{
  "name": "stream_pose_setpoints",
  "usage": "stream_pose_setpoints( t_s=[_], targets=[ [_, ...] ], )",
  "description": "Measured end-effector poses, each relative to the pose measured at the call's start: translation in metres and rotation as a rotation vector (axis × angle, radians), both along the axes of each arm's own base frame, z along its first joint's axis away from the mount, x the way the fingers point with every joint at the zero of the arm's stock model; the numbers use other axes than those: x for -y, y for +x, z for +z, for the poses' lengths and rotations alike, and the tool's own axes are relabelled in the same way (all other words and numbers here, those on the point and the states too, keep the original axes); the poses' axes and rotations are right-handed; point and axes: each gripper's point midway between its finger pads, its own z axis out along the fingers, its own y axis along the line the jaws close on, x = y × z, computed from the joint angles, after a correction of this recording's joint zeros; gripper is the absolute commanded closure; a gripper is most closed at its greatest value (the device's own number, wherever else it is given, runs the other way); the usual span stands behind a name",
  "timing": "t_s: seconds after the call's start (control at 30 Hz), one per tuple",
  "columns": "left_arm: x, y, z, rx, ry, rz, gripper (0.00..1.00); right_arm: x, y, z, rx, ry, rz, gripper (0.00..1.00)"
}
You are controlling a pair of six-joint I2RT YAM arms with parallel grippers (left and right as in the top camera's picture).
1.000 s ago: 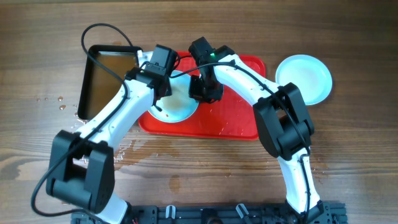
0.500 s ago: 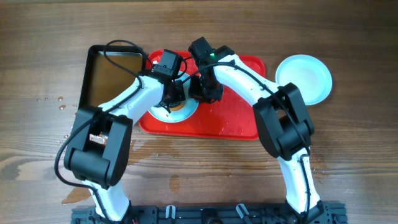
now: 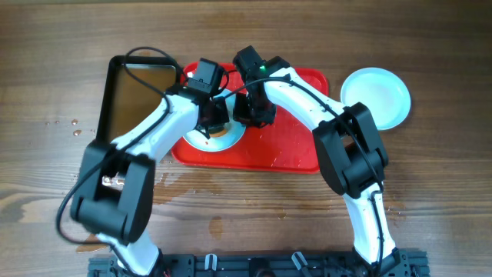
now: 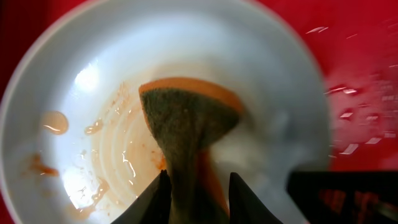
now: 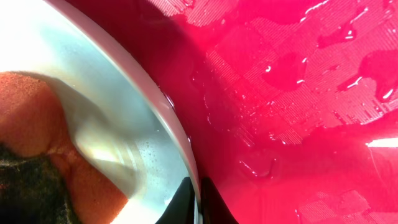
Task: Clean dirty plates on tray and stack at the side
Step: 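Scrub the plate with the left gripper's sponge, right gripper steadying it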
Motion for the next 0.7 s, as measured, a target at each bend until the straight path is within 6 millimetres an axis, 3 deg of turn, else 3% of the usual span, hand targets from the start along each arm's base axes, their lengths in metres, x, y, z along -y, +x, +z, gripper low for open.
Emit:
stream_pose_setpoints(
  t_s=[0.1, 0.23, 0.6, 0.7],
  targets=[
    [0.001, 0.003, 0.021, 0.050, -0.020, 0.001, 0.76, 0.000, 0.000, 0.000, 0.000, 0.000, 0.000, 0.96],
    [0.001, 0.003, 0.021, 0.050, -0.020, 0.001, 0.76, 0.000, 0.000, 0.000, 0.000, 0.000, 0.000, 0.96],
    [-0.001, -0.001, -0.021, -0.037, 0.015, 0.001, 0.76, 0.000, 0.000, 0.000, 0.005, 0.001, 0.014, 0.96],
    [0.000, 0.000, -0.021, -0.037, 0.014, 0.001, 0.86, 0.000, 0.000, 0.000, 0.005, 0.001, 0.015, 0.96]
  ],
)
